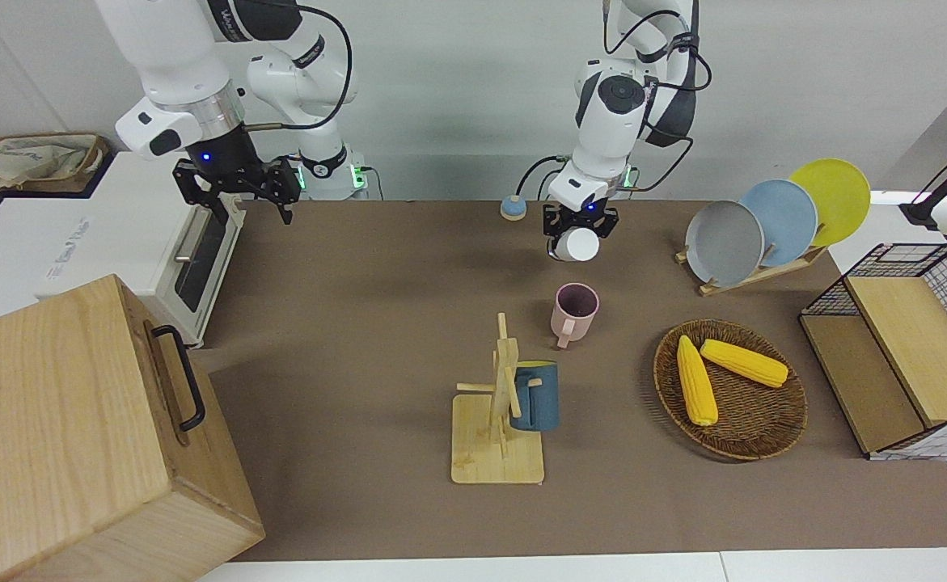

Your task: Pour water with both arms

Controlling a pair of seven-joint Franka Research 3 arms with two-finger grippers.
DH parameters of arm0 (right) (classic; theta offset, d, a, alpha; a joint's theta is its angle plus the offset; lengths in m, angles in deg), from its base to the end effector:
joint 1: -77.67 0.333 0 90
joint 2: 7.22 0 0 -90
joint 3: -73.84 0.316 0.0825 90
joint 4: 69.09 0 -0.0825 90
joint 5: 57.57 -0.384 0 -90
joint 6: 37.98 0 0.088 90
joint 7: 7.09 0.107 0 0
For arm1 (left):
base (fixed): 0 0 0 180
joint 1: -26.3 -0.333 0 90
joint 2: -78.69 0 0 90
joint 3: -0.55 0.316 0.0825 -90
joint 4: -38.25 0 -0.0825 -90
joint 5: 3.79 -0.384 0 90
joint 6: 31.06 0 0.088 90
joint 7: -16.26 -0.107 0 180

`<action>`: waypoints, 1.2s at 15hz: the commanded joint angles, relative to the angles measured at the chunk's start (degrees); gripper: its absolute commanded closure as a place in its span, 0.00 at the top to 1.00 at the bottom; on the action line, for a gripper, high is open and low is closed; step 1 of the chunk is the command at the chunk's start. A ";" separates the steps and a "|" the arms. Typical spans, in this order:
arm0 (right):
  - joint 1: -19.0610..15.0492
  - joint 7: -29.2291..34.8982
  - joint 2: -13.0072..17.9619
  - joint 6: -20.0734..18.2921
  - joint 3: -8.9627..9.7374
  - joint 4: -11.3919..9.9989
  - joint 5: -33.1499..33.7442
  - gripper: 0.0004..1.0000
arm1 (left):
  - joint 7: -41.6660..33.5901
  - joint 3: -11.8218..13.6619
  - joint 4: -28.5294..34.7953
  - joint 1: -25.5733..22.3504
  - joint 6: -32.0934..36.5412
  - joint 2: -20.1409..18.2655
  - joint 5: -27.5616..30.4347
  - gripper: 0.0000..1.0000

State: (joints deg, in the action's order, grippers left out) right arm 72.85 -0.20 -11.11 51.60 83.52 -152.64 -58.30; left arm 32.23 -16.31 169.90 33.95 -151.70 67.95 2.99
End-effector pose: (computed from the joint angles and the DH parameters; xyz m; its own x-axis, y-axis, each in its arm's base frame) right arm 0.5734 0.0464 0.6392 0.9987 -0.0362 0.0351 -0.0352 -0.9990 -0.0286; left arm 0.4356 -0.2074 0.4210 0.9962 -0.0833 -0.0248 -0.0822 -0.9957 0.0418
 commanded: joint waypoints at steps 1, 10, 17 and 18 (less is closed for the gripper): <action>-1.15 -1.45 0.20 -0.64 0.87 0.59 -0.68 0.99 | 0.21 0.68 -8.24 -0.18 8.39 4.84 0.52 0.00; -1.07 -1.45 0.20 -0.64 0.96 0.59 -0.68 0.99 | 0.12 1.74 -12.82 -0.35 14.55 9.06 0.52 0.00; -1.15 -1.45 0.20 -0.64 0.96 0.59 -0.68 0.99 | 0.30 2.18 -16.78 -0.53 17.81 13.37 0.17 0.00; -1.15 -1.45 0.20 -0.64 0.96 0.59 -0.68 0.99 | 0.21 2.18 -16.78 -0.70 17.81 13.99 0.08 0.00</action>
State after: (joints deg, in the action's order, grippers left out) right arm 72.85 -0.20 -10.96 51.60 83.78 -152.26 -58.32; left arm 32.23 -14.29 156.15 33.48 -136.56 79.88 2.99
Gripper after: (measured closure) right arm 0.004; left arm 0.370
